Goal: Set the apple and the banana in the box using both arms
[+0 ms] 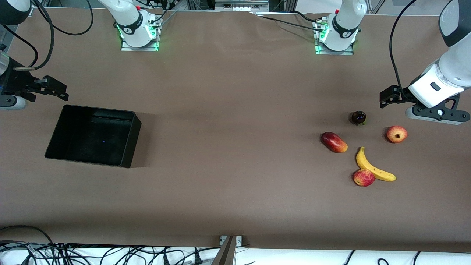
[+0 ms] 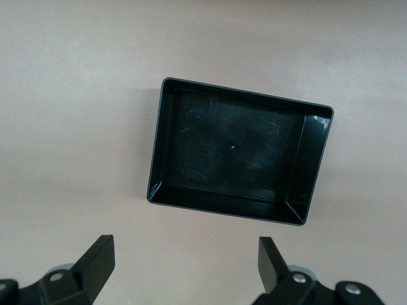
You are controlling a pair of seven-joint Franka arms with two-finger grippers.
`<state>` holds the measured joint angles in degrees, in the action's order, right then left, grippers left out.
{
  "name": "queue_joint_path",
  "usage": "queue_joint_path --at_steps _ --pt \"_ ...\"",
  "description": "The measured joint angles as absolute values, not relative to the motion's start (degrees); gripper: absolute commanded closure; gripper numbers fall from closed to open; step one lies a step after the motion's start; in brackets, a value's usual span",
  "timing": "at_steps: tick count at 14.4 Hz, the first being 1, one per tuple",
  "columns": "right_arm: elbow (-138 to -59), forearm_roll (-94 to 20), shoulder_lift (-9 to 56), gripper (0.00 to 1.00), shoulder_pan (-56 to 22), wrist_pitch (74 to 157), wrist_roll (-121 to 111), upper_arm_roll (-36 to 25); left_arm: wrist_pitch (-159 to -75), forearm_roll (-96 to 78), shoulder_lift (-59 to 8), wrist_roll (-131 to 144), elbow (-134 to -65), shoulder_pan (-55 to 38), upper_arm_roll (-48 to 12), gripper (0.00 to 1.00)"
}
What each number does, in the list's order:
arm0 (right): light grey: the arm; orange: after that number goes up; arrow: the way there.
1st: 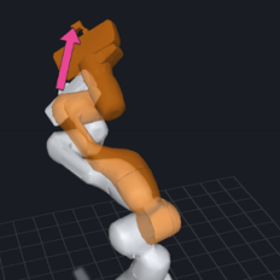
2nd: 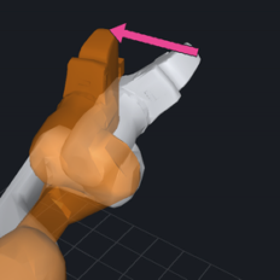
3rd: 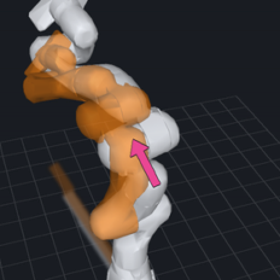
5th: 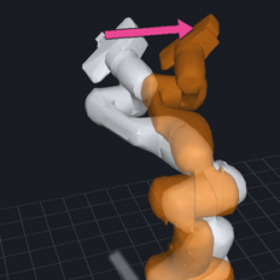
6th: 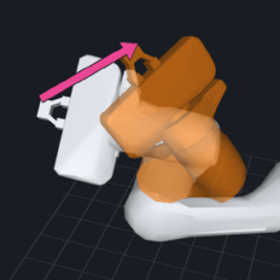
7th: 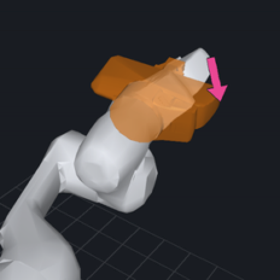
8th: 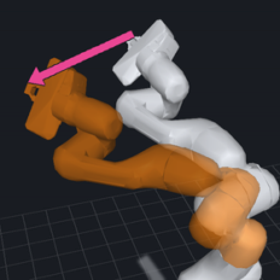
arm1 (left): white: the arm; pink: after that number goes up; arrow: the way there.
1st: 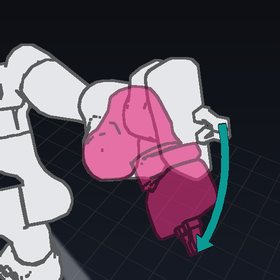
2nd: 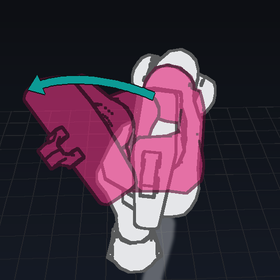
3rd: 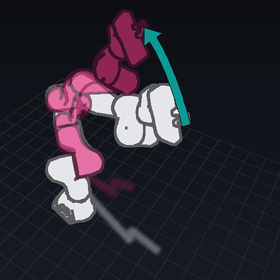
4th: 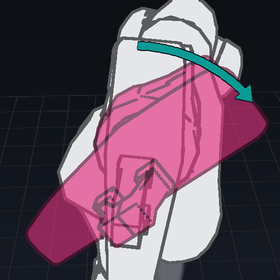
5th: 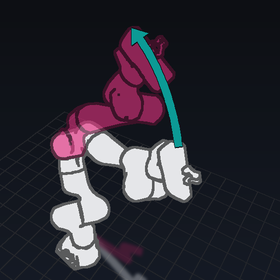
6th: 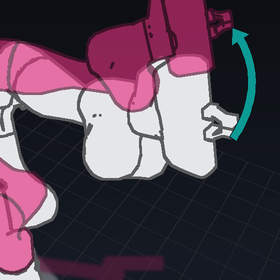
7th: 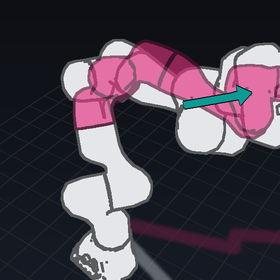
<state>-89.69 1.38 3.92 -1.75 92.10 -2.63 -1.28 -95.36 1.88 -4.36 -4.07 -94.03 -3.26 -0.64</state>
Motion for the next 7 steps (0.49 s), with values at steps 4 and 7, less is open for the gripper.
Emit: queue_joint_path --at_steps 4,7 --pt "-89.8 1.4 3.6 0.00 -1.8 92.2 -2.6 -1.3 -95.4 1.9 -4.4 -4.1 -94.0 -3.3 -0.6 0.00" --pt "-89.8 1.4 3.4 0.00 -1.8 92.2 -2.6 -1.3 -95.4 1.9 -4.4 -4.1 -94.0 -3.3 -0.6 0.00"
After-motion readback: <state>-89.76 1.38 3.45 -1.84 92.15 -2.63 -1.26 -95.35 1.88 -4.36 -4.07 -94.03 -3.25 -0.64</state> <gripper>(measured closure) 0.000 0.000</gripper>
